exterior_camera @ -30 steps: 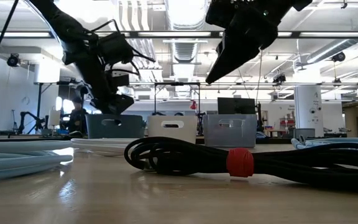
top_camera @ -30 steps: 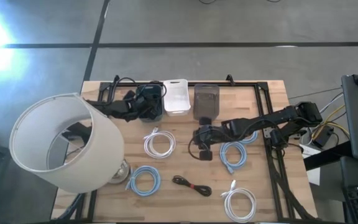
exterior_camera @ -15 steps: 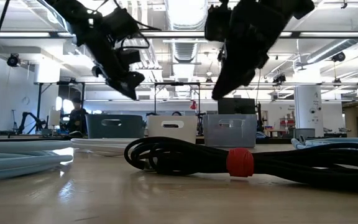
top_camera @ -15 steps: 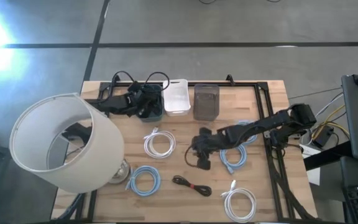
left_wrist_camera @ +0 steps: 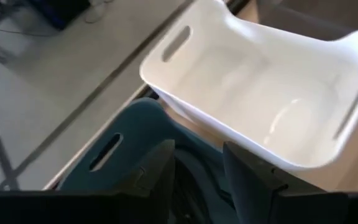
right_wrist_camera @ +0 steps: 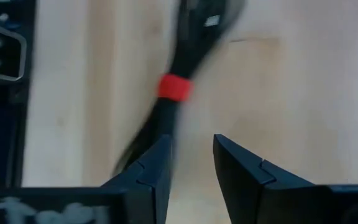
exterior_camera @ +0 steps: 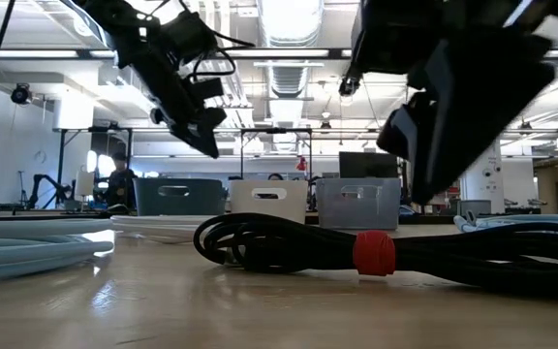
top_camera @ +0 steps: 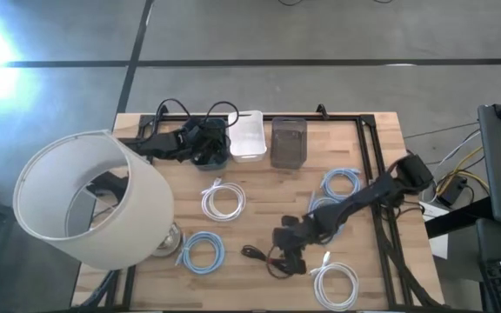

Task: Pick & Place USB Port
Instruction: Put the black USB cable into the blue bin

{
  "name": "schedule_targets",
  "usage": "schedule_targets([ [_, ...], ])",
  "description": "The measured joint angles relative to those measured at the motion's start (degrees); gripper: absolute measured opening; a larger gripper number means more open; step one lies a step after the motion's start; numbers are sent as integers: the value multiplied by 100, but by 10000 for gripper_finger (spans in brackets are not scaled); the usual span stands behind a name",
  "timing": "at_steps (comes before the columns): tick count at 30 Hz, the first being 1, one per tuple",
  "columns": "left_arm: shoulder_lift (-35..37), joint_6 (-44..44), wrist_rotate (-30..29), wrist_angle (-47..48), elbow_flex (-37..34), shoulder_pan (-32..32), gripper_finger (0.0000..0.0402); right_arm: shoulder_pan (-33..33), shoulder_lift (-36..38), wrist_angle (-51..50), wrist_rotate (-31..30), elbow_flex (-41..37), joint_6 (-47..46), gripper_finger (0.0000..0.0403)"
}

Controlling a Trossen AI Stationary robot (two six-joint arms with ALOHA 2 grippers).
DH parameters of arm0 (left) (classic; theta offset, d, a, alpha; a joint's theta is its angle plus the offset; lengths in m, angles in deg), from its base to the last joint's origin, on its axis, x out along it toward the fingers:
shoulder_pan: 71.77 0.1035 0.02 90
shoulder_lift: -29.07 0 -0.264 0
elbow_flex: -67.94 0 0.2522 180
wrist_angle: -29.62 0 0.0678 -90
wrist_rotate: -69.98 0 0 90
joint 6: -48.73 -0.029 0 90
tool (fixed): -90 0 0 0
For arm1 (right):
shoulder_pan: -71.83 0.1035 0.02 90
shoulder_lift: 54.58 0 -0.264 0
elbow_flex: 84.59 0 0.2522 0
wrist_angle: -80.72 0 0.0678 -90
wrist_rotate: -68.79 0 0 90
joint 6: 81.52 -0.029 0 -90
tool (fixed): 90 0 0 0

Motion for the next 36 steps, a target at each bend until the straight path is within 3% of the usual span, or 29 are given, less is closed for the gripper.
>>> schedule_targets([
  [13,0,-28,258,82,0,-4,137,356,-702,837,-72,5,-516,122],
  [27,0,-109,317,100,-7,-20,136,359,-1021,873,-311,39,-128,77],
  [32,-2,79,850,100,-7,-20,136,347,-751,736,-388,8,365,30],
  [36,-2,149,2015,74,-7,-25,135,252,-505,393,-523,-9,655,17],
])
